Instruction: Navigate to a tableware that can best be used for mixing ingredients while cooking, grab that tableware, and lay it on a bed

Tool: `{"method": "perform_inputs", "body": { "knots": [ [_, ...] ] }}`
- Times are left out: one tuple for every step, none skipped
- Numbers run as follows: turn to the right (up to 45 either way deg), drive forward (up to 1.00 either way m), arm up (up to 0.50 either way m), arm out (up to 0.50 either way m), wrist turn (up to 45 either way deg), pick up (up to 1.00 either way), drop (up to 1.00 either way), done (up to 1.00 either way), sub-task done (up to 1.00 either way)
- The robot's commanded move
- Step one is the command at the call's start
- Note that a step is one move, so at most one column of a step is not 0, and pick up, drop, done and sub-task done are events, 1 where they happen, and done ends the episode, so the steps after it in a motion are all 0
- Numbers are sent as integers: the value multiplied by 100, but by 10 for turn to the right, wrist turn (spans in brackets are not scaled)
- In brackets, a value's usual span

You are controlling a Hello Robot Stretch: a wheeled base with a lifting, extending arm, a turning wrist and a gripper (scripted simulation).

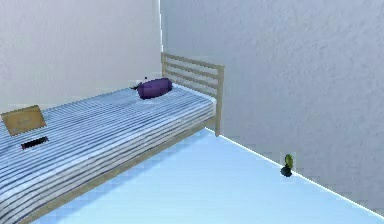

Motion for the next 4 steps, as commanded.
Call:
{"method": "perform_inputs", "body": {
  "knots": [
    [0,100,0,0,0,0,0,0,0],
    [30,0,0,0,0,0,0,0,0],
    [0,5,0,0,0,0,0,0,0],
    [450,0,0,0,0,0,0,0,0]
  ]
}}
